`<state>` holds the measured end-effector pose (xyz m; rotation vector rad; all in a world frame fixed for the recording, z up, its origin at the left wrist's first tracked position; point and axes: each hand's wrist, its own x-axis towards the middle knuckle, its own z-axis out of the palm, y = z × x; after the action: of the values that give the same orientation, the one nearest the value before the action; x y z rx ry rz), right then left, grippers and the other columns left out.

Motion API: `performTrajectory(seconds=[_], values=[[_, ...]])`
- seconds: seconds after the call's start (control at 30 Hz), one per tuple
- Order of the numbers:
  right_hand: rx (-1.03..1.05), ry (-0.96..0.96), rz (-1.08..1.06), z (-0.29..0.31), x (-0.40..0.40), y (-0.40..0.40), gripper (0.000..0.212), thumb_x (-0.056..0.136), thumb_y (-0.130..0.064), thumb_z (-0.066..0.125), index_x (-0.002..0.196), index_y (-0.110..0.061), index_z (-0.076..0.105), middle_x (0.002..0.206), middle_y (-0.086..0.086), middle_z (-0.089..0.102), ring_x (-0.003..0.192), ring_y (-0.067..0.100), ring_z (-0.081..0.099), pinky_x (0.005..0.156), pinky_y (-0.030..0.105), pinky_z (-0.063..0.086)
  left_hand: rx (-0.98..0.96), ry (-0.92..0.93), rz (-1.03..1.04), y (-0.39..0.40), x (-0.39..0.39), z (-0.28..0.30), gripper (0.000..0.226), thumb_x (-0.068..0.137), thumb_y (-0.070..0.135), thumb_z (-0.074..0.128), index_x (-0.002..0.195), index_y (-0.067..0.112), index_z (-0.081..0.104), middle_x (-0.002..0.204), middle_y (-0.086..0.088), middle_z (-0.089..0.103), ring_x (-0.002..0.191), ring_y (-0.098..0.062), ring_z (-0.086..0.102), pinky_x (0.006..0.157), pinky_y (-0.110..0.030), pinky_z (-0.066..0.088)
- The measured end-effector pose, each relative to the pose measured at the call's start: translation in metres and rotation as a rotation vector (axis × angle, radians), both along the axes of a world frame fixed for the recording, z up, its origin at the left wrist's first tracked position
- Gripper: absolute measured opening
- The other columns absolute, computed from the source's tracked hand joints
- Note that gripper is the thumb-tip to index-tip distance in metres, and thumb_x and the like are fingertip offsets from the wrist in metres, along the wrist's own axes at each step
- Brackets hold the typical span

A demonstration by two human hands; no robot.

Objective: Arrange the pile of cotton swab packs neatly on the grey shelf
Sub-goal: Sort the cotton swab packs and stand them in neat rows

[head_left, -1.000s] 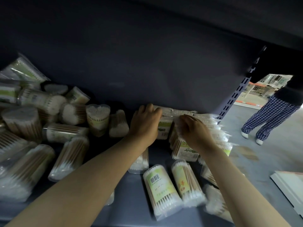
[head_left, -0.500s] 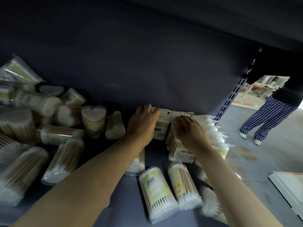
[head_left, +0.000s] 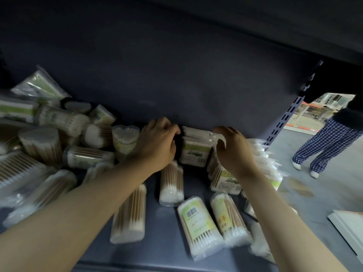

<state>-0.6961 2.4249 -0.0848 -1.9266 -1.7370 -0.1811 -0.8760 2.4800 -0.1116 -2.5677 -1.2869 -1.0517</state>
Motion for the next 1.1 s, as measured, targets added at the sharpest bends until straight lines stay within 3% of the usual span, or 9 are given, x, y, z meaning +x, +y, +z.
performTrajectory(seconds=[0.1, 0.23, 0.37, 0.47, 0.67, 0.8, 0.87, 1.0, 1.1], values=[[-0.014, 0.013, 0.039, 0.002, -0.015, 0.001, 0.040, 0.086, -0.001, 0.047, 0.122, -0.014, 0.056, 0.127, 0.006, 0.055, 0.116, 0.023, 0.048, 0.076, 0.016, 0.028, -0.012, 0.010, 0.004, -0.004, -0.019, -0.002, 0.028, 0.060, -0.002, 0.074, 0.086, 0.006, 0.068, 0.091, -0.017, 0.059, 0.076, -0.040, 0.056, 0.067, -0.043, 0.049], [0.009, 0.063, 0.086, -0.001, -0.038, 0.003, 0.035, 0.084, -0.001, 0.048, 0.115, -0.012, 0.060, 0.117, 0.008, 0.061, 0.104, 0.026, 0.056, 0.080, 0.027, 0.040, -0.020, 0.032, 0.004, -0.014, -0.043, -0.001, 0.021, 0.063, 0.003, 0.071, 0.083, 0.008, 0.067, 0.088, -0.015, 0.059, 0.072, -0.038, 0.058, 0.063, -0.041, 0.048], [-0.030, 0.056, 0.101, -0.004, -0.061, 0.003, 0.033, 0.084, -0.004, 0.049, 0.110, -0.015, 0.064, 0.105, 0.010, 0.067, 0.096, 0.029, 0.060, 0.077, 0.029, 0.042, -0.048, 0.021, -0.012, -0.021, -0.071, 0.000, 0.023, 0.077, 0.020, 0.048, 0.091, 0.010, 0.063, 0.088, -0.011, 0.061, 0.073, -0.033, 0.061, 0.053, -0.033, 0.046], [-0.066, 0.069, 0.124, -0.007, -0.073, 0.001, 0.032, 0.086, -0.007, 0.047, 0.112, -0.017, 0.064, 0.105, 0.008, 0.067, 0.096, 0.026, 0.061, 0.078, 0.029, 0.043, -0.022, 0.035, -0.023, -0.024, -0.091, 0.000, 0.035, 0.077, 0.026, 0.036, 0.089, 0.008, 0.063, 0.092, -0.011, 0.065, 0.075, -0.031, 0.063, 0.055, -0.035, 0.050], [-0.104, 0.166, 0.146, -0.014, -0.091, -0.002, 0.031, 0.086, -0.005, 0.046, 0.109, -0.017, 0.063, 0.100, 0.004, 0.066, 0.092, 0.021, 0.059, 0.077, 0.028, 0.044, -0.069, 0.091, 0.054, -0.034, -0.114, 0.001, 0.012, 0.077, 0.013, 0.057, 0.085, 0.008, 0.065, 0.081, -0.010, 0.067, 0.064, -0.032, 0.062, 0.051, -0.024, 0.033], [-0.115, 0.183, 0.158, -0.018, -0.102, -0.003, 0.031, 0.086, -0.003, 0.046, 0.108, -0.016, 0.064, 0.103, 0.003, 0.066, 0.097, 0.019, 0.059, 0.077, 0.026, 0.042, -0.080, 0.147, 0.024, -0.040, -0.126, -0.004, 0.010, 0.067, 0.016, 0.056, 0.072, 0.012, 0.063, 0.065, -0.006, 0.063, 0.047, -0.028, 0.057, 0.040, -0.025, 0.033], [-0.112, 0.187, 0.166, -0.018, -0.108, -0.002, 0.031, 0.087, -0.002, 0.046, 0.108, -0.015, 0.065, 0.104, 0.004, 0.067, 0.097, 0.019, 0.060, 0.075, 0.025, 0.042, -0.111, 0.145, 0.002, -0.040, -0.130, -0.007, 0.013, 0.067, 0.017, 0.054, 0.073, 0.013, 0.064, 0.068, -0.006, 0.064, 0.052, -0.029, 0.059, 0.042, -0.029, 0.039], [-0.096, 0.162, 0.168, -0.015, -0.120, 0.002, 0.030, 0.087, -0.002, 0.046, 0.108, -0.015, 0.064, 0.103, 0.004, 0.067, 0.094, 0.020, 0.060, 0.075, 0.028, 0.044, -0.170, 0.124, 0.075, -0.041, -0.134, -0.011, 0.021, 0.088, 0.020, 0.048, 0.101, 0.015, 0.063, 0.101, -0.004, 0.061, 0.088, -0.028, 0.059, 0.064, -0.029, 0.038], [-0.096, 0.162, 0.176, -0.013, -0.127, 0.008, 0.030, 0.088, -0.004, 0.046, 0.109, -0.015, 0.064, 0.103, 0.004, 0.067, 0.095, 0.020, 0.060, 0.079, 0.031, 0.047, -0.221, 0.135, 0.094, -0.041, -0.136, -0.008, 0.022, 0.091, 0.026, 0.046, 0.108, 0.020, 0.059, 0.110, 0.000, 0.057, 0.096, -0.025, 0.055, 0.071, -0.030, 0.041]])
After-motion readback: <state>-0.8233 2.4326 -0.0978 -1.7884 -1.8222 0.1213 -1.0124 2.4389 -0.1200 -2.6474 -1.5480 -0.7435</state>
